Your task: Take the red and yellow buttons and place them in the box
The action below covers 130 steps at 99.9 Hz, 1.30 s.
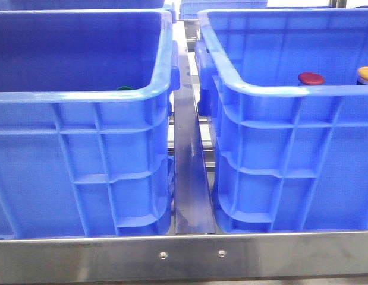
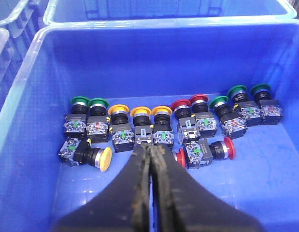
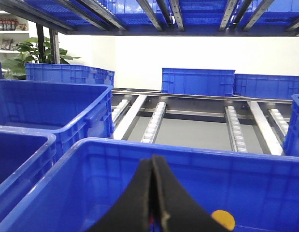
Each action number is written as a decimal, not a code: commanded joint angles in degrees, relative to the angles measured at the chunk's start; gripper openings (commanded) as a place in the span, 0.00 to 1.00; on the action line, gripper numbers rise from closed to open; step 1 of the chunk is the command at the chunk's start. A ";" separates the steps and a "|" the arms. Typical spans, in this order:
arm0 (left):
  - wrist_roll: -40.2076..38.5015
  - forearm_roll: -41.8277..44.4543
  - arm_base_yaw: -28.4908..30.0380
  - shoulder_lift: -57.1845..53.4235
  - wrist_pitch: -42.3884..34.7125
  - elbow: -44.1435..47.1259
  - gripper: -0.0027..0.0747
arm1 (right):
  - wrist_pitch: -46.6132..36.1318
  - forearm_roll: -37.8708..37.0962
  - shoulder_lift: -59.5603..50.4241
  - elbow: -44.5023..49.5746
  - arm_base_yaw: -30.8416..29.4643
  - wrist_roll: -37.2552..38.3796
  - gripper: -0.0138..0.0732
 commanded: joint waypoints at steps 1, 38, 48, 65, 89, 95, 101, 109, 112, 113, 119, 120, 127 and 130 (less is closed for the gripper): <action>-0.18 0.98 -0.46 0.32 -3.88 -1.51 0.01 | 1.70 4.47 0.06 -1.44 -0.07 0.11 0.08; -0.18 0.98 -0.46 0.32 -3.88 -1.51 0.01 | 1.70 4.47 0.06 -1.44 -0.07 0.11 0.08; -0.18 0.98 -0.32 0.32 -3.78 -1.29 0.01 | 1.70 4.47 0.06 -1.44 -0.07 0.11 0.08; 0.12 -1.65 1.34 -0.29 -6.84 0.23 0.01 | 1.76 4.47 0.06 -1.44 -0.07 0.11 0.08; 23.13 -19.80 10.03 -6.06 -27.03 10.03 0.01 | 1.74 4.47 0.06 -1.44 -0.07 0.11 0.08; 23.13 -19.73 11.51 -8.17 -31.30 13.42 0.01 | 1.74 4.47 0.06 -1.44 -0.07 0.11 0.08; 23.13 -19.42 12.41 -10.83 -34.38 17.17 0.01 | 1.74 4.47 0.06 -1.44 -0.07 0.11 0.08; 23.13 -19.42 12.51 -14.61 -35.22 21.33 0.01 | 1.74 4.47 0.06 -1.44 -0.07 0.11 0.08; 23.13 -19.42 12.51 -15.99 -35.22 22.78 0.01 | 1.74 4.47 0.06 -1.44 -0.07 0.11 0.08; 23.13 -19.42 12.51 -16.67 -35.22 23.49 0.01 | 1.74 4.47 0.06 -1.44 -0.07 0.11 0.08; 23.13 -19.64 12.51 -19.20 -35.22 26.52 0.01 | 1.74 4.47 0.06 -1.44 -0.07 0.11 0.08; 23.13 -19.64 12.51 -19.77 -35.22 26.84 0.01 | 1.74 4.47 0.06 -1.44 -0.07 0.11 0.08; 23.13 -19.64 12.51 -22.38 -35.22 29.76 0.01 | 1.74 4.47 0.06 -1.44 -0.07 0.11 0.08; 23.13 -19.75 12.51 -23.23 -35.22 30.74 0.01 | 1.74 4.47 0.06 -1.44 -0.07 0.11 0.08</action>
